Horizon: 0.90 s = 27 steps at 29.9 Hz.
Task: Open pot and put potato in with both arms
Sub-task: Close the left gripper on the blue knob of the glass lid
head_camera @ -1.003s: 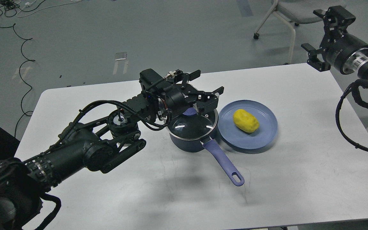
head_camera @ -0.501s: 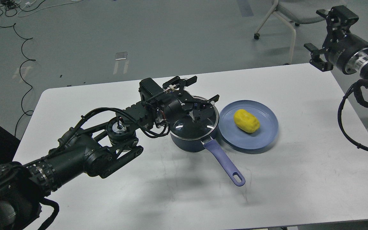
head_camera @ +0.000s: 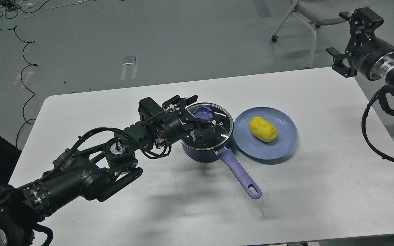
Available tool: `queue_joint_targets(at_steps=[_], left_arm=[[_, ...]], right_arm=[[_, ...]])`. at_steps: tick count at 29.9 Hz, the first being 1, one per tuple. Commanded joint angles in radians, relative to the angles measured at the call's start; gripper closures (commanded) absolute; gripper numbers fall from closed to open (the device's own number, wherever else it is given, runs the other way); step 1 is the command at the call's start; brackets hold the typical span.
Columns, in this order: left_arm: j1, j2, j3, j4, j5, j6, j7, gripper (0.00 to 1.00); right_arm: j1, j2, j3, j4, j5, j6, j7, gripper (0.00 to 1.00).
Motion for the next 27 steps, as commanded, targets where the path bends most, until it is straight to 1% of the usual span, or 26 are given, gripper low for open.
queue_joint_targets(at_steps=[1, 6, 8, 13, 16, 18, 27], left_arm=[[0.015, 0.002, 0.000, 0.000, 0.000, 0.000, 0.000, 0.02], [0.016, 0.002, 0.001, 0.000, 0.001, 0.003, -0.001, 0.02], [0.018, 0.002, 0.001, 0.000, 0.006, 0.023, -0.006, 0.02], [0.019, 0.002, 0.004, 0.000, 0.046, 0.038, -0.008, 0.03], [0.018, 0.003, 0.010, 0.000, 0.046, 0.040, -0.011, 0.04], [0.018, 0.003, 0.012, 0.000, 0.046, 0.040, -0.021, 0.04], [0.009, 0.002, 0.013, 0.026, 0.037, 0.038, -0.023, 0.03]], right_arm=[[0.000, 0.000, -0.002, 0.000, 0.000, 0.000, 0.000, 0.00], [-0.001, -0.003, -0.004, -0.001, 0.000, 0.000, 0.000, 0.00], [-0.001, -0.005, -0.006, -0.001, 0.000, 0.000, 0.001, 0.00], [-0.009, -0.006, -0.007, -0.001, 0.000, 0.000, 0.003, 0.00], [-0.012, -0.008, -0.007, -0.001, 0.000, 0.001, 0.003, 0.00], [-0.015, -0.008, -0.009, -0.001, 0.000, 0.001, 0.003, 0.00], [-0.018, -0.011, -0.010, -0.003, -0.002, 0.003, 0.003, 0.00]])
